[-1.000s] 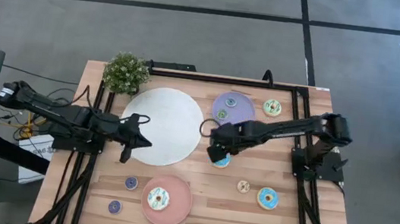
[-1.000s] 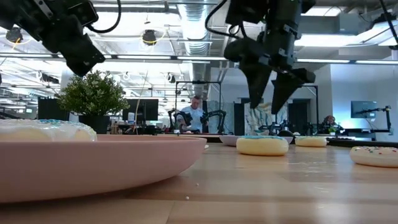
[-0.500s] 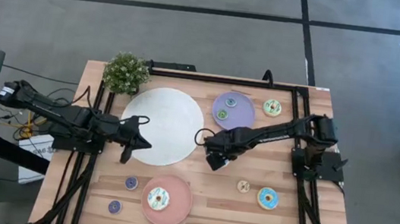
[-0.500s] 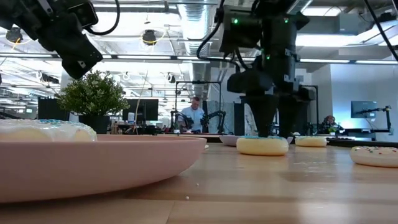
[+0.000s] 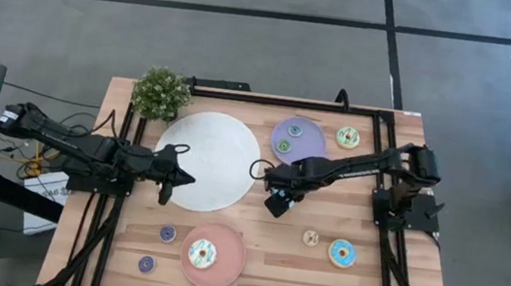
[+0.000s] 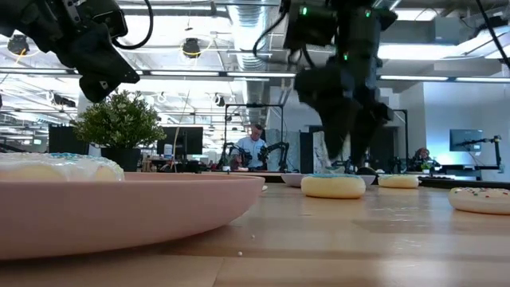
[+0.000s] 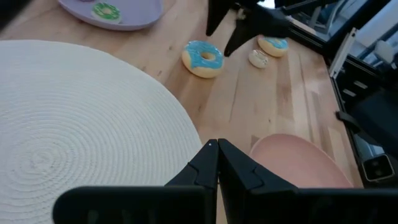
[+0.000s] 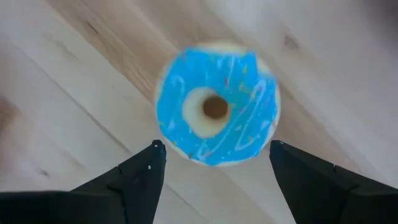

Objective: Pick & Place donuts
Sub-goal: Put the large blue donut on the pink plate

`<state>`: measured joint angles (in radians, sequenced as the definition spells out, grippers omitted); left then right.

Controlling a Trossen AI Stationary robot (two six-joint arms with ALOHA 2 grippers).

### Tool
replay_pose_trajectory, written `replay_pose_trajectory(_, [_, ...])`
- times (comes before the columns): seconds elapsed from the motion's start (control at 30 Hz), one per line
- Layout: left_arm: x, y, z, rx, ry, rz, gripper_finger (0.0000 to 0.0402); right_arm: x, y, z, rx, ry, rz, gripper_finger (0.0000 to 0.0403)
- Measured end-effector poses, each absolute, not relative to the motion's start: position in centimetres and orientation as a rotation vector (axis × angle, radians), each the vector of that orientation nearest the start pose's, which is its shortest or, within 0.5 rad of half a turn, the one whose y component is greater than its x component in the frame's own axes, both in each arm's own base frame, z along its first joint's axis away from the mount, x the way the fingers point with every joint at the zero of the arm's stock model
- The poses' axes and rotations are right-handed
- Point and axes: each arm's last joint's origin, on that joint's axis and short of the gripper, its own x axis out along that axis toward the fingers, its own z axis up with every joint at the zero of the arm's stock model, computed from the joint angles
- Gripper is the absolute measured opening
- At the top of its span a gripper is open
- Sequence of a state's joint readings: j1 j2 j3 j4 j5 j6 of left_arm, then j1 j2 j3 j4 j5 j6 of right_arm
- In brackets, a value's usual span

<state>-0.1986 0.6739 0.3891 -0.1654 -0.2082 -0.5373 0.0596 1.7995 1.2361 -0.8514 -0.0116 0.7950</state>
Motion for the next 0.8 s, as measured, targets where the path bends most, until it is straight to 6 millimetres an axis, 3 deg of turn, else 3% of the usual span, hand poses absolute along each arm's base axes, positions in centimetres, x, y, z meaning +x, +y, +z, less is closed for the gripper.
replay_pose_trajectory(0.17, [15.0, -2.4, 21.5, -0.435, 0.422, 0.14, 0.0, 32.7, 1.0, 19.6, 0.576, 1.312, -0.469, 0.0277])
replay_pose_trajectory(0.4, [15.0, -2.3, 21.5, -0.436, 0.415, 0.161, 0.0, 30.7, -1.2, 16.8, 0.694, 1.277, -0.462, 0.0277])
replay_pose_trajectory(0.63, [15.0, -2.3, 21.5, -0.436, 0.413, 0.169, 0.0, 31.1, -1.1, 16.8, 0.709, 1.197, -0.426, 0.0277])
replay_pose_trajectory(0.8, [15.0, -2.3, 21.5, -0.437, 0.412, 0.17, 0.0, 31.1, -0.7, 15.7, 0.695, 1.252, -0.433, 0.0277])
